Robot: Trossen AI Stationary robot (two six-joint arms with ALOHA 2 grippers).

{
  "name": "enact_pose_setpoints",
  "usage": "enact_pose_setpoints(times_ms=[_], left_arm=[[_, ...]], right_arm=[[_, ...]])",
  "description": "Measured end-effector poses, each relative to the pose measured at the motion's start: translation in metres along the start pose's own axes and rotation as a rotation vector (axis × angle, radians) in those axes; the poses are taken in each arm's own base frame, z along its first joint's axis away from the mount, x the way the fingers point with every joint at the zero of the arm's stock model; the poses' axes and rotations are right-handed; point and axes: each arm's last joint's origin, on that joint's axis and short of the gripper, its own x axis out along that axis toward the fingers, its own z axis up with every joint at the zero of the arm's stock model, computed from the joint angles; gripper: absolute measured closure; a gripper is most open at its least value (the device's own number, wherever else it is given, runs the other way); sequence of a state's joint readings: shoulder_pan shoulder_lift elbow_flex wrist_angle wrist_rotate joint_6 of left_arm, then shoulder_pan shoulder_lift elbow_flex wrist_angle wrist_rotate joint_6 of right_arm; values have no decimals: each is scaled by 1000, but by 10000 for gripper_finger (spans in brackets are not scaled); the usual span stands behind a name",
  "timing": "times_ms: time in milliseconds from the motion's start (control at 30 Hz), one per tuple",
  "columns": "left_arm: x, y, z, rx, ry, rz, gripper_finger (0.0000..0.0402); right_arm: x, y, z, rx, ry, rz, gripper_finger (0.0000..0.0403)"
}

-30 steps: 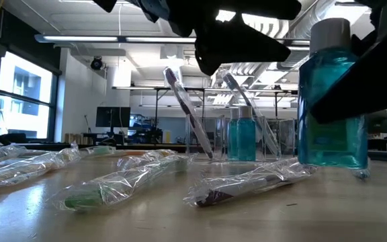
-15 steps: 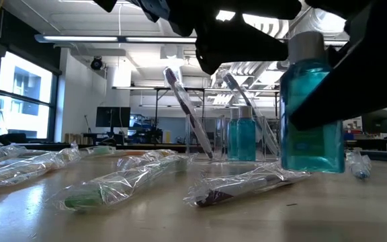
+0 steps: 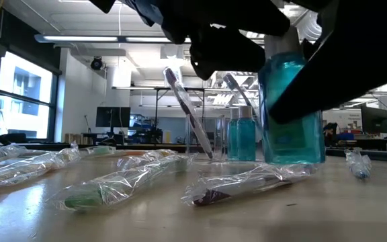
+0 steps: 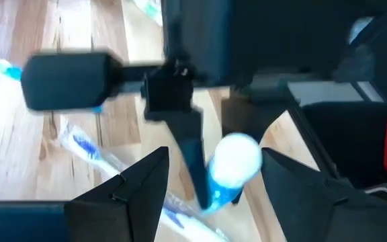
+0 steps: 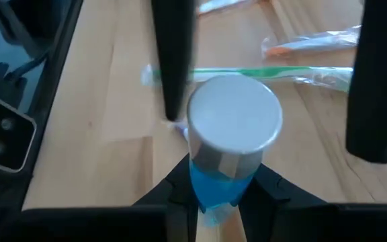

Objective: Pick & Place toothbrushing station
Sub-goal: Put the blue mouthwash into the wire organizer

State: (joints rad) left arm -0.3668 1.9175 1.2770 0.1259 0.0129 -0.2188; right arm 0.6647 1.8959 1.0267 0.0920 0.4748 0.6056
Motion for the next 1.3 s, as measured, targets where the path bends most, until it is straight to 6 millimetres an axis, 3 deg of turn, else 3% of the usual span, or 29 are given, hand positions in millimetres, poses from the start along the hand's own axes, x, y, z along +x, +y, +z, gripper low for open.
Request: enact_pose_setpoints(times_ms=[333, 1300], left_arm=[[0, 0, -1, 1, 16, 0, 171], [0, 0, -3, 3, 36, -13, 171]], right_arm=[[-3, 7, 19, 30, 57, -10, 336], [5, -10, 21, 118, 204, 26, 335]])
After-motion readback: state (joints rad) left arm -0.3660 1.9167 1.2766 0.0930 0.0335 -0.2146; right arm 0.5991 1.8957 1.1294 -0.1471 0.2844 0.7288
